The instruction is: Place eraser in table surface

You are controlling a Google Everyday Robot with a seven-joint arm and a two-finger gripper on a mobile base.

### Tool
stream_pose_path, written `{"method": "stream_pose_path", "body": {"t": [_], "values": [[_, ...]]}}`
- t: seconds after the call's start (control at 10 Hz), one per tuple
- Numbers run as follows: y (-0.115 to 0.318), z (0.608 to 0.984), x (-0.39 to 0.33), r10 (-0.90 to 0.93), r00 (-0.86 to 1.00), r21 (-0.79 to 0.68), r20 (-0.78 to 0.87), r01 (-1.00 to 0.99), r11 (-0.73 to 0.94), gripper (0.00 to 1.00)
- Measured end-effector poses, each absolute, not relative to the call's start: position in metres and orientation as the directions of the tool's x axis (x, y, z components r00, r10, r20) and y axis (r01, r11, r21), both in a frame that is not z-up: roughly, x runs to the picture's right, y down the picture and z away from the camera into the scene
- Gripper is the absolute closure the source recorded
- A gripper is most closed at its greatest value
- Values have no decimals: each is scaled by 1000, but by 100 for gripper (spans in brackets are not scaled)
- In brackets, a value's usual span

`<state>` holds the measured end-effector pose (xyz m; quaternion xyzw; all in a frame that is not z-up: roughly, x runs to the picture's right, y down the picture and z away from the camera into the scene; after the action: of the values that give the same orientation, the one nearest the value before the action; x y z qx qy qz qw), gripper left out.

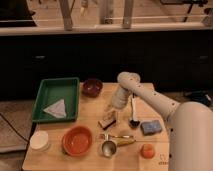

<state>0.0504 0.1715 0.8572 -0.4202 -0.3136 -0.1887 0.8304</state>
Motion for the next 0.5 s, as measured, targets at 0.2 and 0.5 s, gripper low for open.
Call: {"method": "stream_pose_path", "body": {"t": [0.2, 0.5], "values": [[169, 857, 52, -49, 723, -572, 689, 583, 577, 20], [165, 857, 50, -58, 701, -550, 711, 606, 575, 20]]}}
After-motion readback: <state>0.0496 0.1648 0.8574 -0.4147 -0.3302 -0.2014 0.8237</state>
